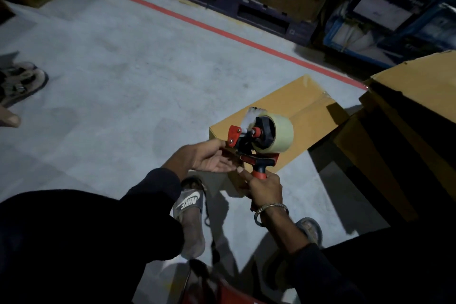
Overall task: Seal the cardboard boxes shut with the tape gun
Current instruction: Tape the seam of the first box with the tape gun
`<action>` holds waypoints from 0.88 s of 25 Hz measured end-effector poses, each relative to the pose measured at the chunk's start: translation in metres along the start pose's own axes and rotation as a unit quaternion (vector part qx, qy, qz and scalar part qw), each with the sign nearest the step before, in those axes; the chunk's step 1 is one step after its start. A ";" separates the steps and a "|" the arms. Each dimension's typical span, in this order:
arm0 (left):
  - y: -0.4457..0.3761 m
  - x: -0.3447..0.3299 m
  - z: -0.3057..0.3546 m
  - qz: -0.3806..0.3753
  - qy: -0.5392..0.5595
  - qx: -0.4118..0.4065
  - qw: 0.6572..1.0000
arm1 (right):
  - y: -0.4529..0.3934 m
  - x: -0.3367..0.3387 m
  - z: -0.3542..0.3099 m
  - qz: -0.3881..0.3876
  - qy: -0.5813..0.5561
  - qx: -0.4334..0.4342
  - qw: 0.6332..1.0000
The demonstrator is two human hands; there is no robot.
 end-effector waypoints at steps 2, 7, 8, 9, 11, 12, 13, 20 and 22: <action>0.016 -0.004 0.011 -0.006 0.022 -0.016 1.000 | 0.001 0.001 -0.011 -0.013 0.017 0.011 1.000; 0.037 0.012 0.051 0.071 -0.080 -0.057 0.993 | 0.003 -0.004 -0.027 -0.028 0.002 0.036 0.999; 0.039 0.019 0.065 0.094 -0.124 -0.062 0.986 | 0.000 -0.007 -0.028 -0.034 -0.001 0.038 0.999; 0.042 0.026 0.079 0.119 -0.177 -0.062 0.975 | -0.006 -0.011 -0.027 -0.042 -0.001 0.040 0.998; 0.052 0.033 0.106 0.162 -0.274 -0.061 0.946 | -0.015 -0.018 -0.029 -0.058 0.007 0.044 0.997; 0.055 0.038 0.119 0.177 -0.307 -0.064 0.933 | -0.025 -0.025 -0.028 -0.068 0.009 0.041 0.997; 0.056 0.044 0.130 0.190 -0.334 -0.067 0.921 | -0.035 -0.034 -0.027 -0.078 0.005 0.039 0.996; -0.005 0.133 0.149 0.262 -0.324 -0.076 0.906 | -0.121 -0.073 -0.013 -0.086 0.133 0.055 0.986; -0.015 0.152 0.154 0.301 -0.334 -0.108 0.886 | -0.133 -0.089 -0.012 -0.095 0.176 0.071 0.977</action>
Point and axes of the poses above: each hand's wrist, its own y-axis away from the middle knuckle, its own x-axis out of the back of the hand, z = x × y, the point moved 9 cm from there along -y, towards the middle knuckle, and after that the axes turned 9 degrees about x, right-handed, at the moved point
